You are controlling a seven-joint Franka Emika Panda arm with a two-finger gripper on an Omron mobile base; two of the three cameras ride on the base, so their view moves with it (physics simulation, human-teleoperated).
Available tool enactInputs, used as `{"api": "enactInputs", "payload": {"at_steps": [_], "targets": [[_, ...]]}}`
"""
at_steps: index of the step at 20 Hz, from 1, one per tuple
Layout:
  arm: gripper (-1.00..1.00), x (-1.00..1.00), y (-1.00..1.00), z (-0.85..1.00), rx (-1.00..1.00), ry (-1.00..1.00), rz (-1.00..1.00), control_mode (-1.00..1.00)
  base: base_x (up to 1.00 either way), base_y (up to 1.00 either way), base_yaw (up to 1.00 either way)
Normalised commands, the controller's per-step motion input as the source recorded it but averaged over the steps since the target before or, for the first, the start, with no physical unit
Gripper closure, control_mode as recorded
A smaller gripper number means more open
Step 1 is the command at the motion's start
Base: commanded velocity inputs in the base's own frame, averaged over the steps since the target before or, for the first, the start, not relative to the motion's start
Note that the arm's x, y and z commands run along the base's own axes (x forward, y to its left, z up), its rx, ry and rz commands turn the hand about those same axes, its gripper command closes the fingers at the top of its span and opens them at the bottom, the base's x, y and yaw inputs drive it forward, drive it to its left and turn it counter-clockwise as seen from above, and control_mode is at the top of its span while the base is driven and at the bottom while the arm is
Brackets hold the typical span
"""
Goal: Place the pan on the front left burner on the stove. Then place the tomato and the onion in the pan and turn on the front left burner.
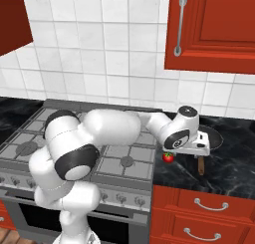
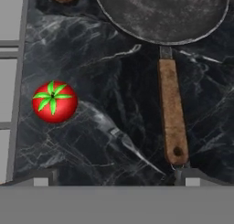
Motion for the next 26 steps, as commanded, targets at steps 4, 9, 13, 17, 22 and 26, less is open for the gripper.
{"api": "enactInputs", "payload": {"at_steps": [4,9,13,17,22,26], "targets": [[-1.0,0.12,-0.28,-0.2,0.0,0.0,0.0,-1.0,0.0,0.0,0.0],[-1.0,0.1,-0.26,-0.18,0.0,0.0,0.0,-1.0,0.0,0.0,0.0],[-1.0,0.08,-0.24,-0.16,0.0,0.0,0.0,-1.0,0.0,0.0,0.0],[-1.0,0.07,-0.17,-0.15,0.0,0.0,0.0,-1.0,0.0,0.0,0.0],[-1.0,0.07,-0.14,-0.14,0.0,0.0,0.0,-1.0,0.0,0.0,0.0],[-1.0,0.06,-0.02,-0.19,-0.03,0.0,0.0,-1.0,0.0,0.0,0.0]]}}
